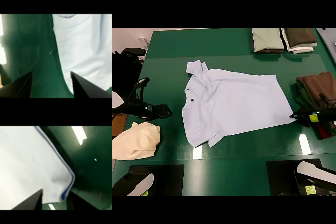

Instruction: Fold the shirts.

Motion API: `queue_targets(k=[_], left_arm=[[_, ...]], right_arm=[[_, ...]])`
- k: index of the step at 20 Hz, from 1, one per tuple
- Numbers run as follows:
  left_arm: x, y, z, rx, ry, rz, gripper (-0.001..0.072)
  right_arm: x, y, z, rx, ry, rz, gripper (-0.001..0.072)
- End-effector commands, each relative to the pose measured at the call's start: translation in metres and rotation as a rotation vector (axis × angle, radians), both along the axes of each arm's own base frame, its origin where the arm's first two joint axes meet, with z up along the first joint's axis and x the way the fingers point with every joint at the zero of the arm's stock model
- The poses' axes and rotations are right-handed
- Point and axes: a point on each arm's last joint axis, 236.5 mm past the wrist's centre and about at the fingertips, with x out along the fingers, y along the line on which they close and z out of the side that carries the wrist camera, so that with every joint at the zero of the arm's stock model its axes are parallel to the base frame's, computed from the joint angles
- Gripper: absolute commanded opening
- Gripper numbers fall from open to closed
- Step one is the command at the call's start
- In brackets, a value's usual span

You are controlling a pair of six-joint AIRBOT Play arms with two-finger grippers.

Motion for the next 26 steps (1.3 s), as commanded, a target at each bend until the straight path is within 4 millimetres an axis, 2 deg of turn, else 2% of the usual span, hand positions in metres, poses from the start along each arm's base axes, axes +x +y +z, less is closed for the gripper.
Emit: queue_targets(k=[1,3,6,8,11,14,19,22,23,24,26], left_arm=[[-0.003,-0.001,-0.001,-0.004,0.013,-0.003,0.0556],[-0.009,-0.002,-0.002,-0.005,0.035,-0.010,0.0556],[-0.028,-0.004,-0.011,-0.009,0.107,-0.029,0.0556],[-0.046,-0.013,-0.030,-0.052,0.177,-0.027,0.0556],[-0.071,-0.049,-0.058,-0.156,0.242,-0.056,0.0556],[-0.093,-0.089,-0.076,-0.197,0.261,-0.109,0.0557],[-0.108,-0.121,-0.093,-0.240,0.268,-0.077,0.0558],[-0.096,-0.136,-0.088,-0.276,0.208,-0.057,0.0555],[-0.092,-0.136,-0.088,-0.278,0.192,-0.043,0.0497],[-0.089,-0.136,-0.088,-0.280,0.186,-0.033,0.0406],[-0.088,-0.136,-0.088,-0.279,0.179,-0.030,0.0157]], right_arm=[[0.014,0.011,-0.012,-0.029,-0.022,0.035,0.0236],[0.020,0.010,-0.004,-0.077,-0.060,0.073,0.0016],[0.029,0.005,0.019,-0.127,-0.113,0.111,0.0017],[0.038,0.000,0.036,-0.151,-0.155,0.115,0.0017],[0.044,-0.002,0.051,-0.167,-0.189,0.121,0.0017],[0.042,0.000,0.052,-0.161,-0.185,0.128,0.0017],[0.040,0.002,0.052,-0.152,-0.178,0.134,0.0017],[0.039,0.003,0.052,-0.147,-0.174,0.138,0.0017],[0.038,0.004,0.052,-0.146,-0.174,0.138,0.0017],[0.037,0.005,0.052,-0.142,-0.170,0.142,0.0017],[0.036,0.006,0.053,-0.138,-0.167,0.146,0.0017]])
